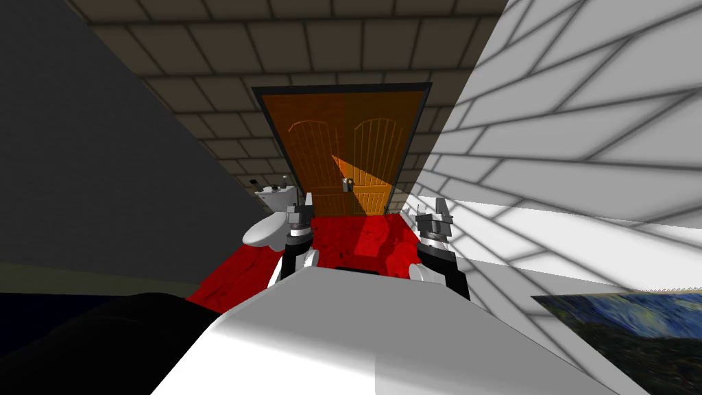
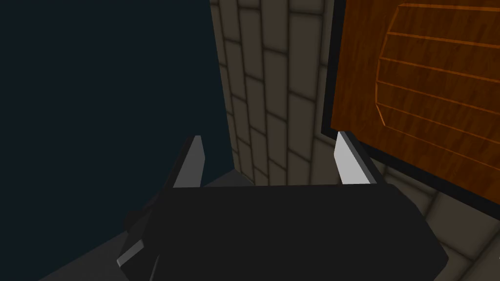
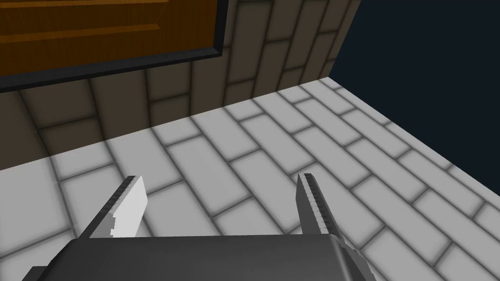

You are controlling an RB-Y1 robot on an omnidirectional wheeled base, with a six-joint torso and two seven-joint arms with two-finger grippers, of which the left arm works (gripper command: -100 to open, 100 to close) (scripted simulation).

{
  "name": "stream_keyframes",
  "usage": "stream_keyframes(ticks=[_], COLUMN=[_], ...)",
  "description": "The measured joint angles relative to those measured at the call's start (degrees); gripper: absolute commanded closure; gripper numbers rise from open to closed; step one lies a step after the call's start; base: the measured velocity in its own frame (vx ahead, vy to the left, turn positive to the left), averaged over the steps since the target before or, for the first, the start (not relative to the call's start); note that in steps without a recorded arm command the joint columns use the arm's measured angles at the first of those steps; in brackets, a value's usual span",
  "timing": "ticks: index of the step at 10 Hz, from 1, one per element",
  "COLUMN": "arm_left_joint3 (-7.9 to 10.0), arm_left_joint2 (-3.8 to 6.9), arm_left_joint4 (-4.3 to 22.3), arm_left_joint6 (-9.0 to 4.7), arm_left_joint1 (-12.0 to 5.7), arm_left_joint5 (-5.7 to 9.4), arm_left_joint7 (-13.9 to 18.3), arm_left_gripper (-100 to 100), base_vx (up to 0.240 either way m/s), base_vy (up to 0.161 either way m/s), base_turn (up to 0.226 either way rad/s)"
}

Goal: Pull the door open

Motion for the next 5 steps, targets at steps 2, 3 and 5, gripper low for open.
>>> stream_keyframes(ticks=[2, 3, 5], arm_left_joint3=[0.09, 0.2, 0.13], arm_left_joint2=[0.58, 0.8, 1.12], arm_left_joint4=[1.83, 2.79, 4.88], arm_left_joint6=[0.21, 0.38, 0.16], arm_left_joint1=[-1.07, -1.7, -2.66], arm_left_joint5=[0.39, 0.58, 0.86], arm_left_joint7=[-0.06, -0.05, -0.19], arm_left_gripper=[-100, -100, -100], base_vx=[0.1, 0.116, 0.083], base_vy=[-0.036, -0.033, -0.026], base_turn=[0.029, 0.003, 0.006])
